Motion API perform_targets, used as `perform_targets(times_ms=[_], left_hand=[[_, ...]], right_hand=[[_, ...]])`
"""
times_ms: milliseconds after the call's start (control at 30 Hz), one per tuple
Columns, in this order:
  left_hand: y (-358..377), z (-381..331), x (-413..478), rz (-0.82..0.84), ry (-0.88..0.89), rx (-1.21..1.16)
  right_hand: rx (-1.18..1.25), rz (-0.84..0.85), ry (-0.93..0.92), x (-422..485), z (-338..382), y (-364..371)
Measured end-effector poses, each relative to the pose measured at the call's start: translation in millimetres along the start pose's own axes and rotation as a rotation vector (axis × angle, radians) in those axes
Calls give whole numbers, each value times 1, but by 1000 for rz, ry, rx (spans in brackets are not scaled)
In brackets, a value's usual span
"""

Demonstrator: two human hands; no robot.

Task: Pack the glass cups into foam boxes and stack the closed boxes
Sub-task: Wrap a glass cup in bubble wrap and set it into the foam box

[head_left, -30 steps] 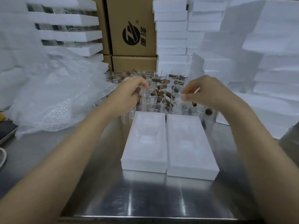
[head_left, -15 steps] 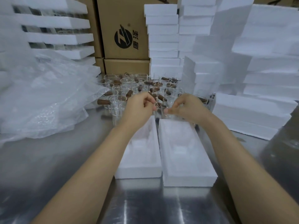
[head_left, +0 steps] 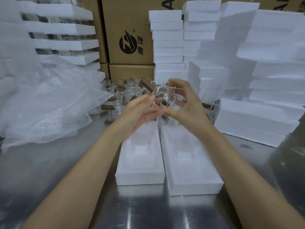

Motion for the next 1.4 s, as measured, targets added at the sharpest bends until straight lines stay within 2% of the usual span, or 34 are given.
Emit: perform_targets(times_ms=[133,233,467,667,833,933,1100,1233,1400], left_hand=[[-9,6,1,-1,-32,-75],[-9,7,2,25,-47,-118],[-7,7,3,54,-23,-172],[-5,6,2,78,6,-167],[-3,6,3,82,26,-184],[0,5,3,50,42,-129],[-2,6,4,-110,83,-138],[-6,1,4,-201,120,-182],[-10,7,5,-255,46,-130]], right_hand=[[-58,43,103,-6,-18,7],[-143,26,45,-6,-19,9],[-126,-32,-24,-6,-19,10],[-139,-31,-21,-6,-17,9],[-56,-19,11,-5,-8,5],[97,3,147,2,-4,-2],[552,145,536,-1,-14,8],[618,165,825,-11,-27,15],[714,152,1091,-24,-39,21]])
Point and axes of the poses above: each hand's wrist, its own x-axis towards the middle knuckle, its own y-axis out of the palm, z = x × y, the point moved 5 cm from there along x, towards the middle knuckle, and after that the axes turned 10 degrees about -z, right-handed, at the moved point
